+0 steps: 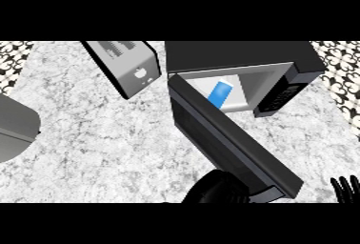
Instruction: Pick up the milk, place it into the microwave and close the microwave
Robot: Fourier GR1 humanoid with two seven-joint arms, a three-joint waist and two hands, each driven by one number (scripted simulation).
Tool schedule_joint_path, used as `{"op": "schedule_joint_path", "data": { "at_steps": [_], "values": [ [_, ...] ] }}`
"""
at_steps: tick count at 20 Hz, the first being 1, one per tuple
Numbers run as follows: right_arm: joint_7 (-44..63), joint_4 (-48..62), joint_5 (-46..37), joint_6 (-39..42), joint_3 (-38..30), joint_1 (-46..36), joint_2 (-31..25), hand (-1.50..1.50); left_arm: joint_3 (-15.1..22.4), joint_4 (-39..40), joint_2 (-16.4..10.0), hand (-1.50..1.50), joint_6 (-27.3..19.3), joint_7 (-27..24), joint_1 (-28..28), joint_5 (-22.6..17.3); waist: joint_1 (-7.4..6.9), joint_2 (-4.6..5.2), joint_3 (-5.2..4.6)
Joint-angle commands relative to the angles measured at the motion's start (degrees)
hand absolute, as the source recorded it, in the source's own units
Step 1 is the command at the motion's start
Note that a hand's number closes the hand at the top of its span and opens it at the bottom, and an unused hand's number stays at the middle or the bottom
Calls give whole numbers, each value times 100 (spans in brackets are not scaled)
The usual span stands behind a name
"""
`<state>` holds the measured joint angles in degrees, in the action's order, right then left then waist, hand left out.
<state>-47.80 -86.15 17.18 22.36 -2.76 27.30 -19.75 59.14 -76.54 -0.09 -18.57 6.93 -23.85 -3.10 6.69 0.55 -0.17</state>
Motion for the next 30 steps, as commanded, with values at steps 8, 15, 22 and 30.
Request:
{"op": "schedule_joint_path", "data": {
  "at_steps": [8, 15, 22, 30],
  "values": [
    [243, -947, 543, 475, 158, 33, -456, -150, -472, 614, 8, -150, -1163, -912, -934, -1200, 535, 133, -19],
    [636, -1476, 931, 580, 319, 123, -670, -150, -1016, 1092, 8, 150, -1768, -1176, -1572, -1814, 760, 200, -18],
    [807, -1827, 1191, 659, 385, 117, -835, -150, -1418, 1490, 9, 150, -1811, -1610, -2059, -2494, 1085, 302, -9],
    [1112, -2184, 1533, 715, 354, 172, -1080, -150, -1795, 2116, 9, 150, -1707, -1908, -2636, -3049, 1353, 393, -7]
  ]
}}
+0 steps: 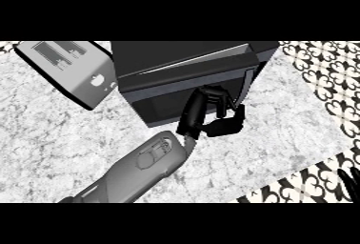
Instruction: Pick up the milk, place it into the microwave and close the microwave
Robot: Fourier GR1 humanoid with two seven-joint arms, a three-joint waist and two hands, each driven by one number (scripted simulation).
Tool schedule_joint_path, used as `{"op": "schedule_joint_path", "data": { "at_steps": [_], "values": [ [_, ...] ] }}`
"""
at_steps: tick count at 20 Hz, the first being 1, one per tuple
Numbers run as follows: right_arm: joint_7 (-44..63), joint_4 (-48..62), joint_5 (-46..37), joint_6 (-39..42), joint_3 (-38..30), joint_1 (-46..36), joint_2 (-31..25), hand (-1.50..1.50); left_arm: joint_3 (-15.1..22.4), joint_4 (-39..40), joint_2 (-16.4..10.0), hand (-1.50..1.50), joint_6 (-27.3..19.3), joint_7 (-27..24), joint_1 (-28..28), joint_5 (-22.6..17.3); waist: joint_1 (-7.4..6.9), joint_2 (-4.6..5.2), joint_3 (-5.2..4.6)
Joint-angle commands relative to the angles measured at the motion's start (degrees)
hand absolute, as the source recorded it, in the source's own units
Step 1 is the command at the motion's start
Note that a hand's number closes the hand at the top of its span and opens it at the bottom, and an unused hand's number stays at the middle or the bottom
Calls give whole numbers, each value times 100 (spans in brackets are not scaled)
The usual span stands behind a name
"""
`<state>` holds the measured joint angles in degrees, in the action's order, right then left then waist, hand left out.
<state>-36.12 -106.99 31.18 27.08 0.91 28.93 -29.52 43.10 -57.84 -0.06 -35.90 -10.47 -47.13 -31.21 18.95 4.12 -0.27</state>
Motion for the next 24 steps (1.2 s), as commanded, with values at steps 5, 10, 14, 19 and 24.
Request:
{"op": "schedule_joint_path", "data": {
  "at_steps": [5, 10, 14, 19, 24],
  "values": [
    [31, -274, 295, 321, -25, -70, -214, -150, -327, 696, 6, 150, 98, -351, -627, -439, 186, 89, 20],
    [154, -458, 442, 380, -36, -48, -334, -150, -301, 847, 6, 150, 75, -523, -708, -634, 288, 88, 20],
    [235, -573, 618, 433, -77, 9, -417, -150, -340, 893, 6, 150, 19, -722, -719, -797, 341, 84, 18],
    [228, -698, 728, 385, -257, -74, -471, -150, -320, 1008, 6, 150, 1, -897, -751, -938, 394, 95, 26],
    [334, -787, 994, 505, -182, 54, -509, -150, -329, 1102, 6, 150, -2, -1025, -821, -1061, 416, 105, 37]
  ]
}}
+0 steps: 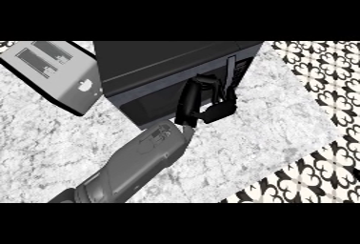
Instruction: Pick up the milk, place it into the microwave and close the microwave
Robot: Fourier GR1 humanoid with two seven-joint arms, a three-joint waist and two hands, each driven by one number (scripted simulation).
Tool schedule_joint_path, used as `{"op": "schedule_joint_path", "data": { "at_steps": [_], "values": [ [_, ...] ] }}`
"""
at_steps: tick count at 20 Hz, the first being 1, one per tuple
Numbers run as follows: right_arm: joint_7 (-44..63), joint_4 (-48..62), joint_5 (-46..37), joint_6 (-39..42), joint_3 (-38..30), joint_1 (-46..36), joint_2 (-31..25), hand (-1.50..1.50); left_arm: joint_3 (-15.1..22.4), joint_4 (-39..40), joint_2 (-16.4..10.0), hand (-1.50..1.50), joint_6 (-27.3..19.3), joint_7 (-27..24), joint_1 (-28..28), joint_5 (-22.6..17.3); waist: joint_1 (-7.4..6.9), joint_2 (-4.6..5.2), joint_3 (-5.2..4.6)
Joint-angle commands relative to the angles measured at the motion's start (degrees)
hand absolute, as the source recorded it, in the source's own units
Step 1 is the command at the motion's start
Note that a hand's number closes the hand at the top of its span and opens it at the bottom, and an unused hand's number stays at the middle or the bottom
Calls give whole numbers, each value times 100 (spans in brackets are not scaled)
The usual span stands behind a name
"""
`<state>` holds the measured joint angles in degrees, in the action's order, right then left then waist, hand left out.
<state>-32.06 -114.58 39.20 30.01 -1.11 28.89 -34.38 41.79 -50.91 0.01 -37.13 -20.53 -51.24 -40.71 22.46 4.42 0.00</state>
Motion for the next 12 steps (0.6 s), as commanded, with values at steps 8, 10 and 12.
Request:
{"op": "schedule_joint_path", "data": {
  "at_steps": [8, 10, 12],
  "values": [
    [91, -112, 432, 356, -88, 148, -222, -150, -112, 531, -1, 150, 142, -208, -450, -300, 69, 77, 13],
    [111, -176, 507, 354, -103, 172, -220, -150, -119, 550, -1, 150, 128, -298, -425, -349, 98, 84, 6],
    [136, -200, 526, 384, -142, 178, -262, -150, -67, 554, -1, 150, 115, -314, -441, -403, 139, 78, 11]
  ]
}}
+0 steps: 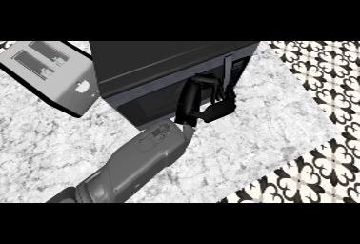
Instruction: Pick up the milk, place it into the microwave and close the microwave
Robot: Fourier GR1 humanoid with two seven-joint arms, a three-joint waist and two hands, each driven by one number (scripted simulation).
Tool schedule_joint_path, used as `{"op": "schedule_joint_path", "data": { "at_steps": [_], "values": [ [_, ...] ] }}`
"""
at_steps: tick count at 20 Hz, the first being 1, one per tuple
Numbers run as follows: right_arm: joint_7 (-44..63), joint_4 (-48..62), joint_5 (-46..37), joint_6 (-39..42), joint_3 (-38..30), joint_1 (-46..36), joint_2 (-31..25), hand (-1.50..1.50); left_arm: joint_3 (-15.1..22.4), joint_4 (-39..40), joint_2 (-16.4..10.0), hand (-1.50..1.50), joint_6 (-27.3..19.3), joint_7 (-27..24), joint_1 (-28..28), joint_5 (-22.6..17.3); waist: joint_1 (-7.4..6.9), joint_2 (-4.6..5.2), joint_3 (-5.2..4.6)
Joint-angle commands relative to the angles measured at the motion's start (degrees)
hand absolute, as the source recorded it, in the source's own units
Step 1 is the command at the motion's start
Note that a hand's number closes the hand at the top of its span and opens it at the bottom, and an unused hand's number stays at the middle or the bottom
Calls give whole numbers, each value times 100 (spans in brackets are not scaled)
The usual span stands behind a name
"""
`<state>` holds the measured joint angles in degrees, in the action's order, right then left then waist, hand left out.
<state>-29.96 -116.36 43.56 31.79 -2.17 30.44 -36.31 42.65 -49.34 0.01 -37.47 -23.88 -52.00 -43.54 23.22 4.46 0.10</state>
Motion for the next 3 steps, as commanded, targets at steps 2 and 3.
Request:
{"op": "schedule_joint_path", "data": {
  "at_steps": [2, 3],
  "values": [
    [-55, -41, 125, 293, -31, 103, -97, -150, -189, 435, -1, 150, 152, -18, -396, -174, 65, 47, 5],
    [-29, -41, 153, 278, -77, 110, -125, -150, -170, 426, -1, 150, 135, -26, -378, -216, 127, 69, 2]
  ]
}}
